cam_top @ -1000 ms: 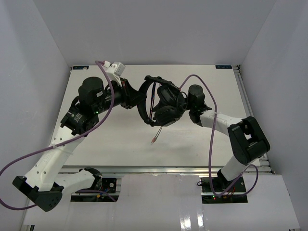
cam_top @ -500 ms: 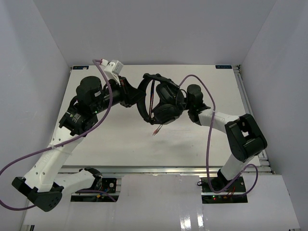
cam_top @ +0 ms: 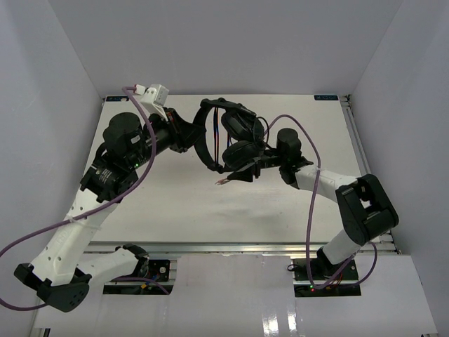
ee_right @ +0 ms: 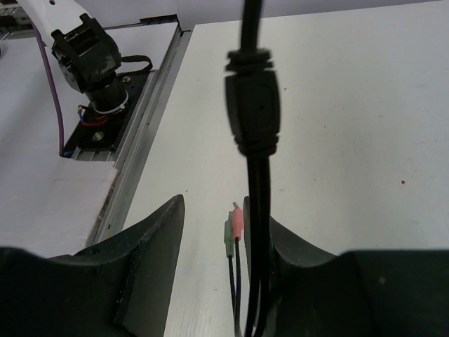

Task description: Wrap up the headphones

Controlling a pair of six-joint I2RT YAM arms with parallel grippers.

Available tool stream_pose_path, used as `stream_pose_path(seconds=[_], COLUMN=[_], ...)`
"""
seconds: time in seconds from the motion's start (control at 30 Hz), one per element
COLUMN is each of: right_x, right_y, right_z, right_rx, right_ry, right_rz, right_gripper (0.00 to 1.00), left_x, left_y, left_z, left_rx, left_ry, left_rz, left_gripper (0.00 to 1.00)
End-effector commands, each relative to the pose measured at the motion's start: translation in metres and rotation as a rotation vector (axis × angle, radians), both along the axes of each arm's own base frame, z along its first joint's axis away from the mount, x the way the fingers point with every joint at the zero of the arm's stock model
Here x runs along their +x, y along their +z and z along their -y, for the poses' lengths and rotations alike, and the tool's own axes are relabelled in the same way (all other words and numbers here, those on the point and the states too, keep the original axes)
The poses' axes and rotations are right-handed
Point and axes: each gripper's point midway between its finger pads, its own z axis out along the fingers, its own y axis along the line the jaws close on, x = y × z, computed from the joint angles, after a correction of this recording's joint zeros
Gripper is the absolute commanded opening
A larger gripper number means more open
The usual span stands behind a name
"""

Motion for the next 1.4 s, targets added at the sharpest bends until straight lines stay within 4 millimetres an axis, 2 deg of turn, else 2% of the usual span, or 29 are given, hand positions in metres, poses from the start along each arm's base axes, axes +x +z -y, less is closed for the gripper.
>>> stream_pose_path(seconds=[0.0, 0.23, 0.3, 0.37, 0.43, 0.47, 0.57, 0.67, 0.73, 0.83, 0.9, 1.0, 1.13, 1.23, 1.37], right_x=[-0.008, -0.013, -0.014, -0.016, -0.019, -0.021, -0.02, -0.028, -0.029, -0.031, -0.031, -0.037, -0.053, -0.064, -0.075], right_y=[0.009, 0.014, 0.015, 0.022, 0.028, 0.025, 0.034, 0.019, 0.021, 0.01, 0.01, 0.024, 0.039, 0.044, 0.057], right_z=[0.006, 0.012, 0.012, 0.012, 0.012, 0.014, 0.014, 0.02, 0.023, 0.042, 0.053, 0.061, 0.067, 0.07, 0.06], right_rx=[0.008, -0.027, -0.029, -0.02, -0.034, -0.057, -0.109, -0.252, -0.319, -0.462, -0.544, -0.614, -0.668, -0.712, -0.739], right_ry=[0.001, -0.001, 0.001, 0.027, 0.041, 0.046, 0.043, 0.061, 0.081, 0.119, 0.137, 0.138, 0.142, 0.146, 0.133], right_rz=[0.049, 0.073, 0.073, 0.094, 0.097, 0.102, 0.182, 0.281, 0.368, 0.489, 0.594, 0.769, 0.908, 1.043, 1.165], right_gripper=[0.44, 0.37, 0.3, 0.13, 0.08, 0.08, 0.08, 0.08, 0.08, 0.08, 0.08, 0.08, 0.08, 0.08, 0.08], left_x=[-0.005, 0.0, 0.0, 0.001, 0.001, 0.001, 0.006, 0.016, 0.023, 0.035, 0.042, 0.052, 0.059, 0.065, 0.073], left_y=[0.044, 0.048, 0.048, 0.047, 0.046, 0.047, 0.044, 0.039, 0.035, 0.027, 0.023, 0.013, -0.009, -0.029, -0.053], left_z=[-0.014, -0.025, -0.026, -0.028, -0.032, -0.035, -0.047, -0.058, -0.063, -0.076, -0.085, -0.095, -0.105, -0.106, -0.1], left_rx=[-0.115, -0.143, -0.148, -0.153, -0.156, -0.164, -0.185, -0.211, -0.221, -0.234, -0.229, -0.171, -0.09, -0.026, 0.044], left_ry=[0.068, 0.142, 0.15, 0.164, 0.182, 0.199, 0.277, 0.367, 0.417, 0.526, 0.588, 0.67, 0.743, 0.765, 0.76], left_rz=[0.085, 0.084, 0.082, 0.078, 0.07, 0.068, 0.048, 0.013, -0.006, -0.033, -0.037, -0.038, -0.059, -0.084, -0.126], left_gripper=[0.0, 0.0, 0.0, 0.0, 0.0, 0.0, 0.0, 0.0, 0.0, 0.0, 0.0, 0.0, 0.0, 0.0, 0.0])
